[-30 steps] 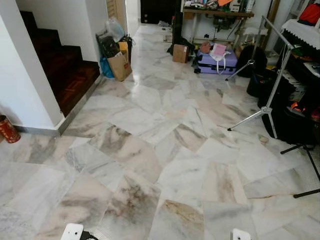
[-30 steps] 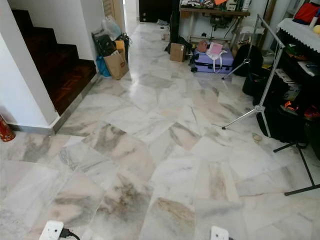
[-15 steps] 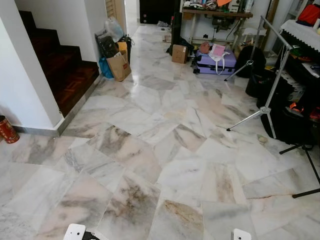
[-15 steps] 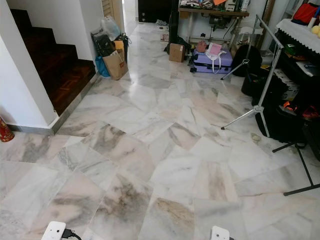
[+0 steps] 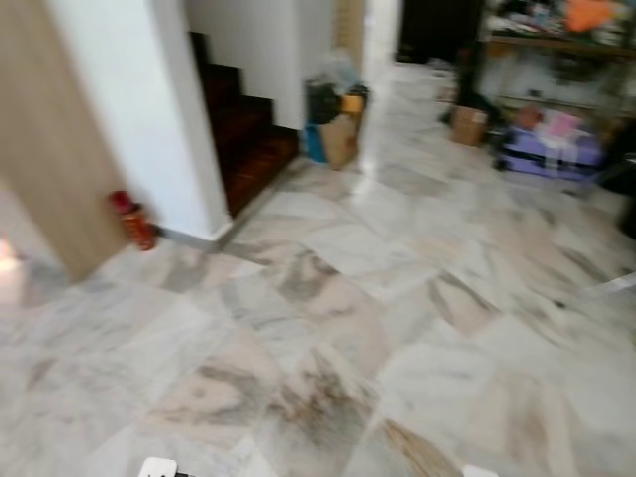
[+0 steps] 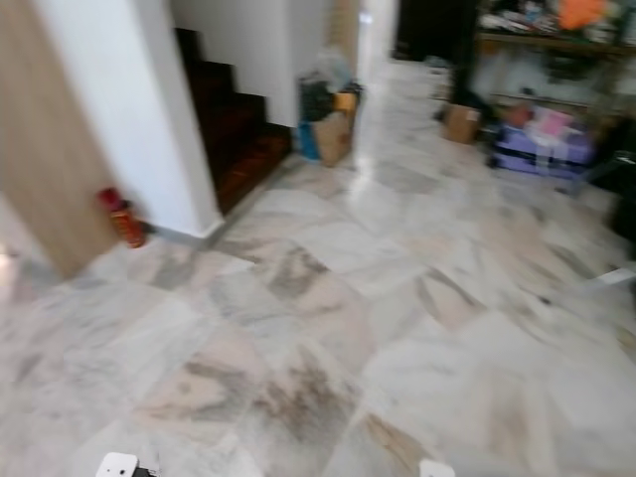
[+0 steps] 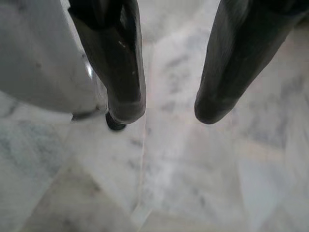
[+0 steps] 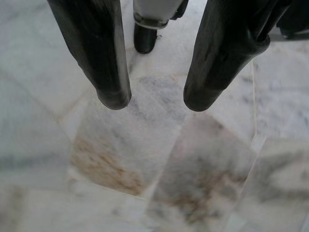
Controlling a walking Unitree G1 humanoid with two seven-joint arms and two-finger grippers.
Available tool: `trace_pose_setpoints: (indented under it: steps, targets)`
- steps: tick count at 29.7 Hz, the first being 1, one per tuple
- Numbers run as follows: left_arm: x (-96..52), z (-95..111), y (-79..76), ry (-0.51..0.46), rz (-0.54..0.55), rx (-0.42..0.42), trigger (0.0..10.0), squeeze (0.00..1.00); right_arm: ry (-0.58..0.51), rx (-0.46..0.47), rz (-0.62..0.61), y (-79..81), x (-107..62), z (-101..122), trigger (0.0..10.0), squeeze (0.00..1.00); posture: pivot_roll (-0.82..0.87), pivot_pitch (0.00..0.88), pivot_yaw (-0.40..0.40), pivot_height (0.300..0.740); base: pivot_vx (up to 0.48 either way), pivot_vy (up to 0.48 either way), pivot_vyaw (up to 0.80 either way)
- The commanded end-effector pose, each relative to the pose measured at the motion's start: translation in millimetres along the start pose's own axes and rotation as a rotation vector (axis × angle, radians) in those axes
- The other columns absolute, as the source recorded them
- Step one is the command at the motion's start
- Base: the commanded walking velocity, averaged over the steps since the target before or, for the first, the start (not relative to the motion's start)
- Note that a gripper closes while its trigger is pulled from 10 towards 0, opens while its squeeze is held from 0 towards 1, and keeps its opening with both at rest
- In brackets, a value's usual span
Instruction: Move the pillow to the sofa from floor
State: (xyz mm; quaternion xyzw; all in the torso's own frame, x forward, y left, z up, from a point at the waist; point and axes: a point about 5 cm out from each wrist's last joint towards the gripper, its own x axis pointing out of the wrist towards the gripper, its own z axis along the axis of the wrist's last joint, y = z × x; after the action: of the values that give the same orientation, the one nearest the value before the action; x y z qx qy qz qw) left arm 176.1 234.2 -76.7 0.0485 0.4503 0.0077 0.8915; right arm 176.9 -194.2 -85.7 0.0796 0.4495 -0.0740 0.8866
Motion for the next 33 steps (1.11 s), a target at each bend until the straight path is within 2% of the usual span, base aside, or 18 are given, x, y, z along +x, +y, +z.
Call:
trace_pose_setpoints:
  steps: [1,33]
  targets:
    - [-0.6,-3.0,1.0,0.016,0.003,0.014,10.0,0.0,0.003,-0.009,0.018,5.9,0.5,-0.6,10.0,0.0,0.05,0.0,-0.015,0.74,0.0,0.0,0.8]
    - [-0.9,-8.6,-2.6,0.033,0.019,-0.043,10.0,0.0,0.007,-0.032,0.026,4.9,0.6,0.4,10.0,0.0,0.06,0.021,-0.033,0.74,0.0,0.0,0.8]
